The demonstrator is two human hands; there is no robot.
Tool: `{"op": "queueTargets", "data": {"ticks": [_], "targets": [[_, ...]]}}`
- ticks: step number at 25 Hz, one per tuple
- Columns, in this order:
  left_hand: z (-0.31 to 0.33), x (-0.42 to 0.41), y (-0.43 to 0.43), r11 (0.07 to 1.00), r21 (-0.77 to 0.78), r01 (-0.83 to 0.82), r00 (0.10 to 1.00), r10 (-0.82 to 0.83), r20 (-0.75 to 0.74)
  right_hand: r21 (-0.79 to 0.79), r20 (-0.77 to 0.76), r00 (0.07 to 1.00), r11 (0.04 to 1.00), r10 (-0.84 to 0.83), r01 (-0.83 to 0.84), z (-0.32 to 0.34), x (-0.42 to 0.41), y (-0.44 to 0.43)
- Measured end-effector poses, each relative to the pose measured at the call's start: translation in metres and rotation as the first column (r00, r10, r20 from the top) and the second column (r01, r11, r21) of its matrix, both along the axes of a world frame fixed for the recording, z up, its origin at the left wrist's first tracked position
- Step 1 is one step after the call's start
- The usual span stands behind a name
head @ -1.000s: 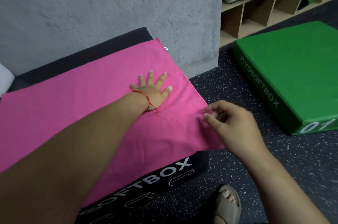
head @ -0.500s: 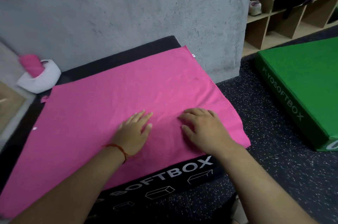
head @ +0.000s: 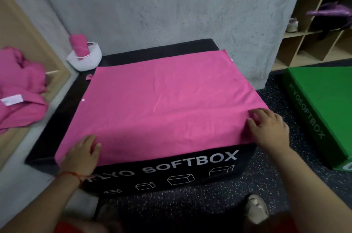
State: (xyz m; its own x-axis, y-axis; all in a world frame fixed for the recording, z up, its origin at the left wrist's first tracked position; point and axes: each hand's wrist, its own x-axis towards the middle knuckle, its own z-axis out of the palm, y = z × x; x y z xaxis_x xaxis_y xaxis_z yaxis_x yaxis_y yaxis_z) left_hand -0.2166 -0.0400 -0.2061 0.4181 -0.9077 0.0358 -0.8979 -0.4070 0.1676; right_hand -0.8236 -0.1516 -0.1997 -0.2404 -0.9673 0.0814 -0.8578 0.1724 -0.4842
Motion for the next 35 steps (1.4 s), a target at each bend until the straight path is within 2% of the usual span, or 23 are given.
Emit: {"op": "queueTargets", "data": {"ticks": [1, 2, 3, 4, 5, 6, 8, 10, 12, 15, 17, 19, 23, 26, 35], "targets": [[-0.003, 0.021, 0.014, 0.992, -0.056, -0.115, 0.992, 0.111, -0.065, 0.047, 0.201, 0.975, 0.995, -0.091, 0.083, -0.001, -0.011, 0.005], [-0.002, 0.035, 0.028, 0.968, -0.119, -0.221, 0.966, 0.200, -0.166, 0.099, 0.439, 0.882, 0.985, -0.173, 0.144, 0.003, -0.018, 0.011], [-0.004, 0.046, 0.041, 0.928, -0.184, -0.323, 0.917, 0.259, -0.304, 0.146, 0.630, 0.742, 0.974, -0.227, 0.174, 0.004, -0.023, 0.017], [-0.005, 0.051, 0.051, 0.873, -0.227, -0.431, 0.841, 0.298, -0.451, 0.178, 0.743, 0.622, 0.969, -0.247, 0.172, 0.009, -0.025, 0.025], [-0.006, 0.053, 0.059, 0.823, -0.257, -0.507, 0.769, 0.296, -0.567, 0.194, 0.776, 0.574, 0.965, -0.261, 0.175, 0.013, -0.026, 0.033], [-0.005, 0.050, 0.065, 0.791, -0.259, -0.554, 0.710, 0.286, -0.643, 0.194, 0.768, 0.581, 0.962, -0.271, 0.192, 0.015, -0.028, 0.041], [-0.009, 0.049, 0.072, 0.799, -0.204, -0.566, 0.608, 0.237, -0.758, 0.163, 0.751, 0.607, 0.964, -0.259, 0.211, 0.018, -0.034, 0.052], [-0.016, 0.052, 0.076, 0.834, -0.153, -0.530, 0.564, 0.211, -0.798, 0.168, 0.725, 0.644, 0.970, -0.243, 0.177, 0.018, -0.043, 0.059], [-0.020, 0.060, 0.073, 0.828, -0.152, -0.540, 0.547, 0.207, -0.811, 0.159, 0.679, 0.700, 0.975, -0.221, 0.153, 0.016, -0.052, 0.066], [-0.013, 0.054, 0.079, 0.830, -0.056, -0.555, 0.408, 0.213, -0.888, 0.177, 0.587, 0.787, 0.979, -0.189, 0.103, 0.014, -0.060, 0.073], [-0.017, 0.053, 0.086, 0.858, 0.003, -0.514, 0.412, 0.250, -0.876, 0.194, 0.575, 0.800, 0.978, -0.173, 0.072, 0.012, -0.062, 0.075], [-0.018, 0.049, 0.093, 0.859, -0.020, -0.511, 0.425, 0.232, -0.875, 0.182, 0.578, 0.798, 0.981, -0.167, 0.073, 0.010, -0.062, 0.075], [-0.011, 0.055, 0.102, 0.799, -0.119, -0.590, 0.293, 0.075, -0.953, 0.195, 0.575, 0.801, 0.979, -0.167, 0.065, 0.002, -0.064, 0.072], [-0.005, 0.059, 0.108, 0.829, -0.148, -0.539, 0.316, 0.037, -0.948, 0.231, 0.588, 0.791, 0.972, -0.170, 0.038, -0.001, -0.062, 0.071], [-0.008, 0.053, 0.091, 0.838, -0.101, -0.537, 0.334, 0.101, -0.937, 0.110, 0.633, 0.759, 0.988, -0.153, 0.108, -0.005, -0.066, 0.077]]}}
